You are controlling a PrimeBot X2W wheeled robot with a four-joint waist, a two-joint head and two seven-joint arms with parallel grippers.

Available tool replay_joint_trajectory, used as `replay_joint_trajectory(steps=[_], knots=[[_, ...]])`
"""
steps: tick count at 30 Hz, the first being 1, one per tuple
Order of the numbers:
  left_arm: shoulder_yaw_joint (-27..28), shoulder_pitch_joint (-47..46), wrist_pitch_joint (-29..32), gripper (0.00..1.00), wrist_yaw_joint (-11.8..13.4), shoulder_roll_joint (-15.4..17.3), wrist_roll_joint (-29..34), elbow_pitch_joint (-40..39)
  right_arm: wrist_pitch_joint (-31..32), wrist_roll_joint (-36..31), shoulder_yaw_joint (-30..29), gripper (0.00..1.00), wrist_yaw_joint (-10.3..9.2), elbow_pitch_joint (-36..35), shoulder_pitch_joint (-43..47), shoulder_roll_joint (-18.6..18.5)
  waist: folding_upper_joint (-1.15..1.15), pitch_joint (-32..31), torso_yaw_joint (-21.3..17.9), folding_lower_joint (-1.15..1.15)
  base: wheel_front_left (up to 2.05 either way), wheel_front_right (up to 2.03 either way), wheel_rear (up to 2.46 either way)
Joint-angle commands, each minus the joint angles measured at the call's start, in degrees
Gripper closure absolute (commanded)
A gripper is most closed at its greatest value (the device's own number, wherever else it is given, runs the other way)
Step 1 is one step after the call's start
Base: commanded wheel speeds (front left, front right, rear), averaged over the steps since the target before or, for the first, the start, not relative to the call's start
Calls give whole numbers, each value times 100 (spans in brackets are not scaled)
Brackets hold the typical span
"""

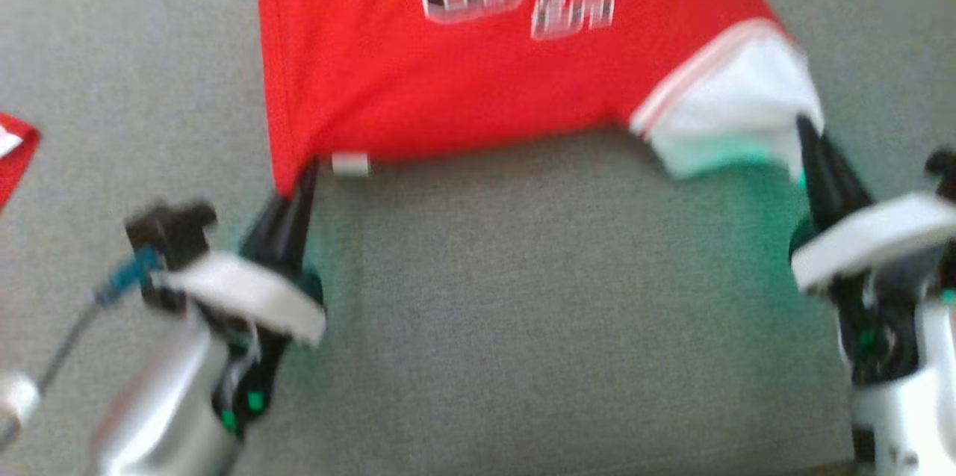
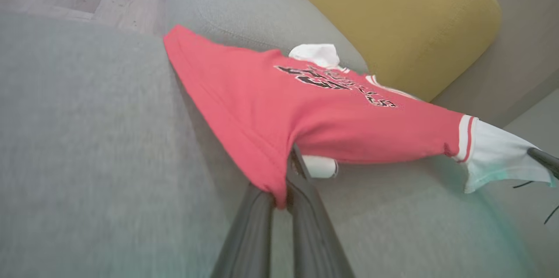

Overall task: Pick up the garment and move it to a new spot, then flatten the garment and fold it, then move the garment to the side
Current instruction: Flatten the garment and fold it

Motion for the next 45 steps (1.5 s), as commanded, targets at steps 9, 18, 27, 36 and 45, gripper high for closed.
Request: replay_joint_trajectory(steps=[9,18,27,36,45], knots=[[-95,1915,-268,100,639,368,-6,-1384,474,-225,-91,100,-4,-1185,1899,38,0,-641,121,2,0,0,0],[-283,3300,-56,100,1141,445,-384,-2518,1073,-386,-314,100,-4,-2163,3401,245,0,-660,131,2,0,0,0],[0,2941,714,100,1256,758,-912,-3186,1556,-357,-264,100,-4,-2249,2506,224,0,-612,119,2,0,0,0],[332,2152,1794,100,1552,848,-1766,-3295,2087,-314,-31,100,-4,-1864,1296,-23,0,-369,187,2,0,0,0],[473,1090,2717,100,1982,925,-2095,-2841,2231,-451,163,100,-4,-1109,-111,-324,0,-76,271,2,0,0,0]])
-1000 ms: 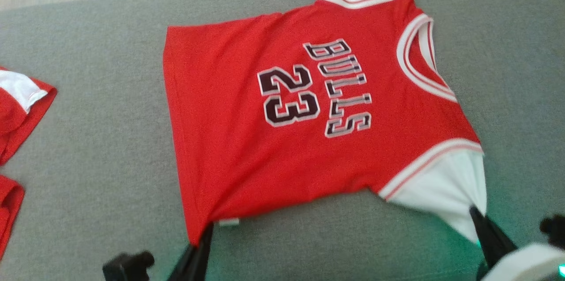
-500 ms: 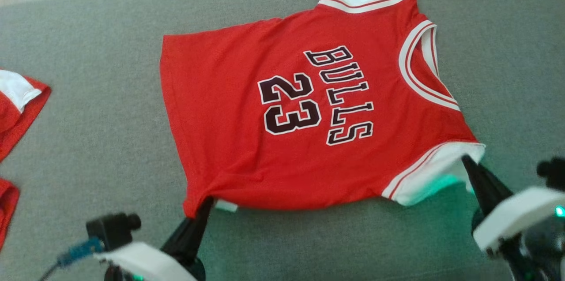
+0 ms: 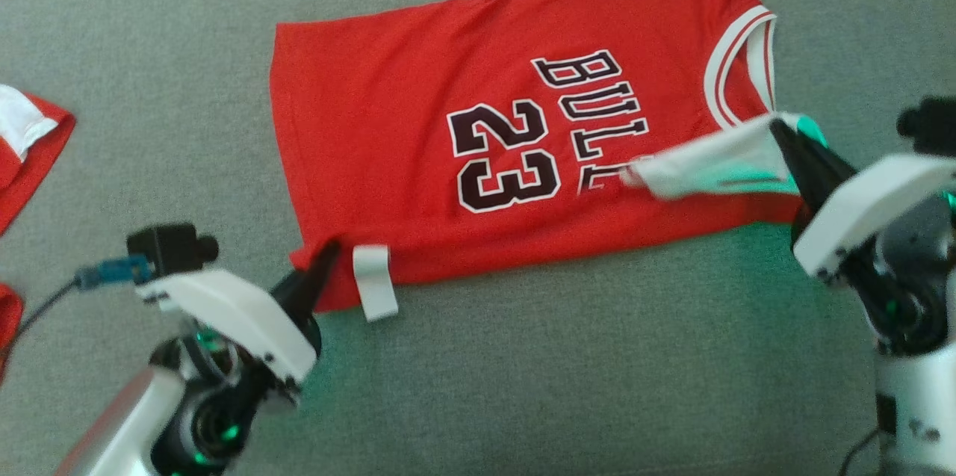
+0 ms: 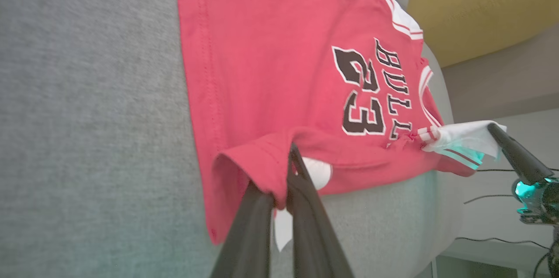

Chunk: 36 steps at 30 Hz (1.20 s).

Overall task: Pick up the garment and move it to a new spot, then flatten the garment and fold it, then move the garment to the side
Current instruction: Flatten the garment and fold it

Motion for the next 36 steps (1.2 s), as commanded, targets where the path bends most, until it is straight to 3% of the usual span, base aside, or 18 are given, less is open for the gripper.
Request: replay_joint_trajectory(steps=[1,5,6,7,8,9,16,22,29,36], knots=[[313,-279,27,100,35,150,-13,-111,-3,-54,127,100,-4,-157,-217,-125,0,41,20,-1,0,0,0],[301,-620,173,100,110,106,-1,211,-124,-170,314,100,-4,299,-650,-201,0,124,49,-1,0,0,0],[280,-677,191,88,103,88,10,267,-162,-192,424,72,-4,380,-718,-248,0,146,56,-1,0,0,0],[256,-719,195,55,78,65,21,307,-228,-203,511,13,-4,449,-764,-290,0,158,63,-1,0,0,0],[235,-738,191,4,49,44,27,336,-296,-203,546,0,-4,521,-787,-306,0,161,69,-1,0,0,0],[222,-733,180,0,23,23,21,350,-366,-206,572,0,-4,580,-793,-327,0,162,72,-1,0,0,0],[405,-234,-309,0,-258,240,144,12,-900,-298,527,0,-4,460,-373,-635,0,-19,31,-1,0,0,0],[482,471,-737,0,-248,358,280,-389,-843,-416,428,0,-4,192,269,-959,0,-49,7,-1,0,0,0],[234,385,-884,0,-237,238,629,28,-747,-722,282,0,-4,390,334,-1111,0,170,65,-1,0,0,0],[57,15,-838,0,-416,6,664,537,-613,-736,553,0,-4,778,100,-1105,0,338,130,-1,0,0,0]])
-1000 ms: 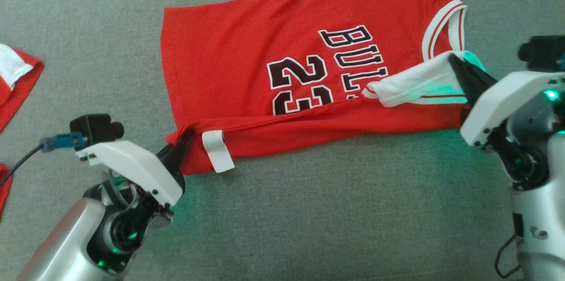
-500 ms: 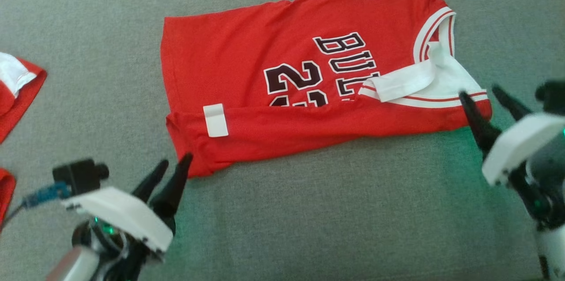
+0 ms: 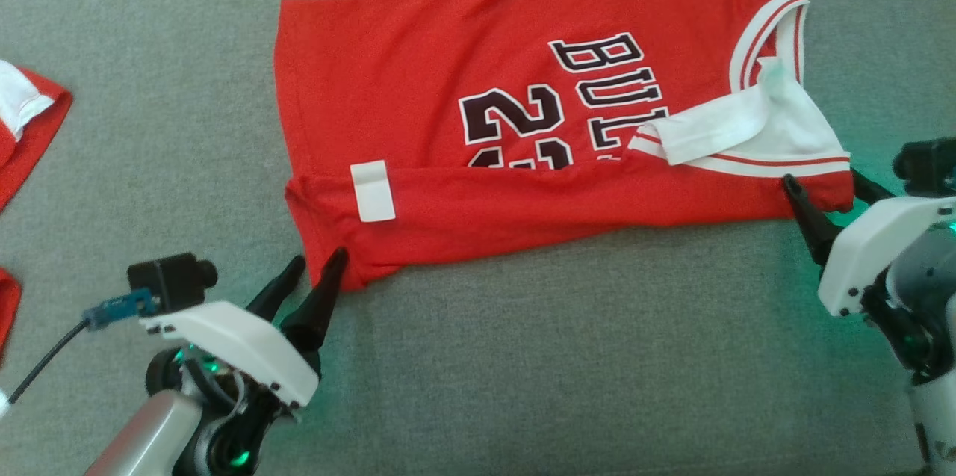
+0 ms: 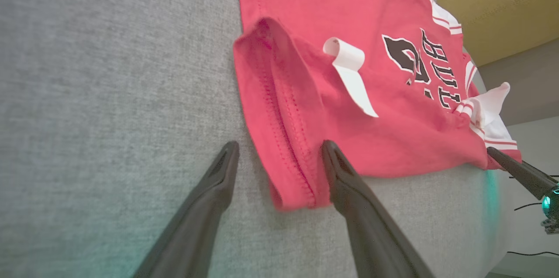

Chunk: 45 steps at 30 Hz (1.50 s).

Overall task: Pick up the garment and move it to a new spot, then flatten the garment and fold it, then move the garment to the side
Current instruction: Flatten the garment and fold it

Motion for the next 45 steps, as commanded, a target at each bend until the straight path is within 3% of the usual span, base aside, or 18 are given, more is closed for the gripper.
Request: replay_joint_trajectory(steps=[1,8,14,15,16,17,18,19,21,27,32,35,40,41,42,43,44,45], knots=[[146,-189,-10,0,-24,64,43,-27,24,18,125,0,-4,-147,-117,-118,0,24,20,0,0,0,0],[-56,-358,102,0,-161,-15,109,296,74,168,381,0,-4,33,-206,-115,0,64,18,0,0,0,0],[-456,-295,272,0,-296,166,446,377,171,367,599,0,-4,103,-161,-251,0,22,-7,0,0,0,0],[-498,-287,288,20,-301,166,470,388,188,384,617,0,-4,111,-151,-265,0,18,-5,0,0,0,0],[-528,-286,292,61,-302,158,493,407,196,397,642,0,-4,123,-146,-274,0,15,-2,0,0,0,0],[-551,-298,285,72,-302,152,525,437,203,410,660,0,-4,146,-149,-271,0,12,-1,0,0,0,0],[-562,-320,270,100,-299,140,553,470,222,432,689,8,-4,177,-159,-267,0,11,0,0,0,0,0],[-564,-349,253,100,-302,127,573,504,231,452,714,48,-4,210,-179,-264,0,6,2,0,0,0,0],[-555,-418,229,100,-337,127,595,555,235,504,733,100,-4,290,-243,-253,0,-17,5,0,0,0,0],[-327,-402,250,100,-564,329,305,410,342,906,670,100,-4,339,-333,-494,0,-219,34,0,0,0,0],[-165,56,458,100,-882,773,-178,-156,948,1563,548,100,-4,-30,26,-1135,0,-423,46,0,0,0,0],[-164,509,559,100,-919,1096,-321,-557,1387,1973,453,100,-4,-337,416,-1623,0,-491,44,0,0,0,0],[-272,1176,398,100,-912,1106,-481,-931,1843,2452,318,100,-4,-706,1260,-2033,0,-572,79,0,0,0,0],[-318,1251,349,100,-908,1061,-458,-923,1854,2483,297,95,-4,-741,1394,-2039,0,-576,83,0,0,0,0],[-357,1298,284,91,-887,995,-419,-876,1838,2485,289,64,-4,-765,1498,-2028,0,-593,87,0,0,0,0],[-402,1327,228,73,-865,923,-371,-816,1806,2465,291,8,-4,-783,1577,-2015,0,-606,88,0,0,0,0],[-402,1327,228,73,-865,923,-371,-816,1806,2465,291,8,-4,-783,1577,-2015,0,-606,88,0,0,0,0],[-459,1338,187,61,-856,855,-314,-756,1774,2427,288,0,-4,-779,1634,-1993,0,-626,90,0,0,0,0]])
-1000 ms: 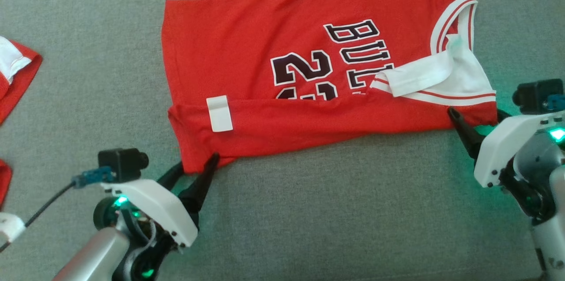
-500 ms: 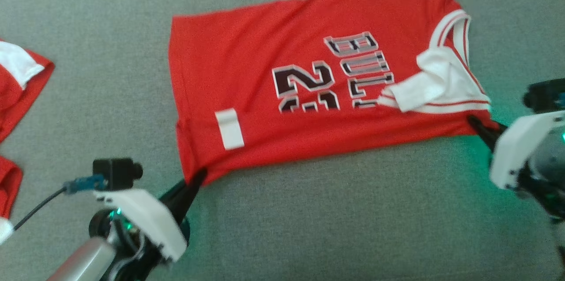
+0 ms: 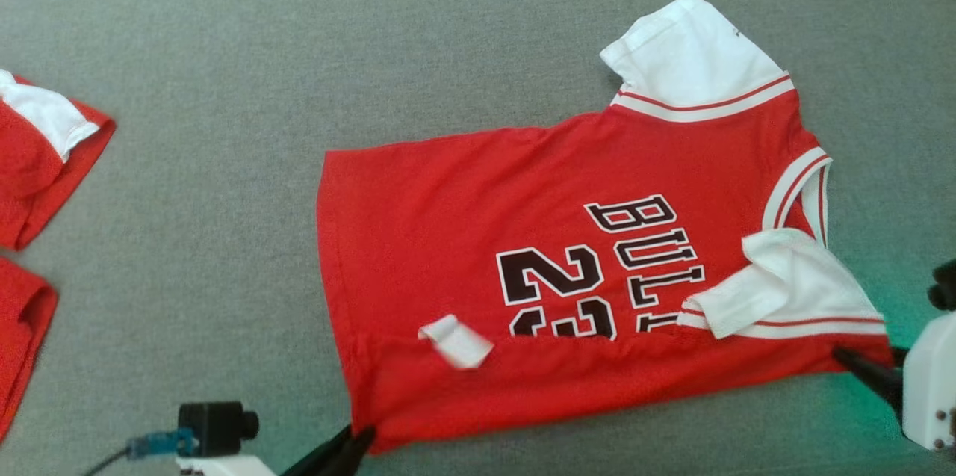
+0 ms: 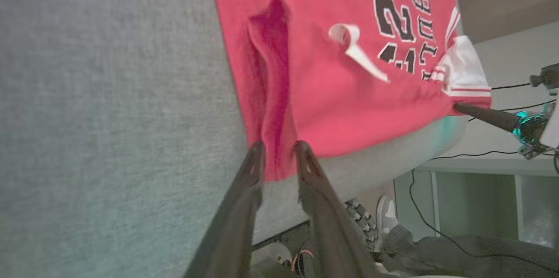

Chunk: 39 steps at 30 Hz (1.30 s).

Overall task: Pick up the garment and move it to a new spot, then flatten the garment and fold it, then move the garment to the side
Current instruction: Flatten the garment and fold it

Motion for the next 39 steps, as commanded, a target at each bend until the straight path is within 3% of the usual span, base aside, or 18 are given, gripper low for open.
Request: replay_joint_trajectory(steps=[1,2,7,12,16,23,27,32,39], knots=[[182,-150,-98,54,18,54,46,-105,-70,-60,-72,0,-5,-181,-44,-250,0,-21,2,0,0,0,0],[163,-150,-166,0,42,-19,92,-39,-128,-112,-80,0,-5,-187,-30,-215,0,-42,-1,0,0,0,0],[137,-120,-350,0,106,-116,240,172,-326,-257,-202,0,-5,-295,-93,-118,0,-103,-17,0,0,0,0],[468,-140,-536,0,287,196,379,55,-334,-224,-419,0,-5,-692,-291,-346,0,-39,-5,0,0,0,0],[796,-622,-644,0,567,428,738,-42,-364,-359,-504,0,-5,-1097,-1011,-444,0,238,49,0,0,0,0],[773,-2522,-659,0,833,-104,1505,546,-870,-1421,-217,0,-5,-521,-3042,56,0,1169,378,0,0,0,0],[379,-3385,-441,0,626,-607,1707,1334,-1096,-1863,152,0,-5,356,-3874,370,0,1429,611,0,0,0,0],[73,-4002,-273,0,350,-987,1815,2045,-1359,-2133,369,0,-5,1348,-4599,674,0,1632,797,0,0,0,0],[-147,-4266,-208,0,87,-1230,1822,2585,-1717,-2343,611,0,-5,2411,-4996,751,0,1600,931,0,0,0,0]])
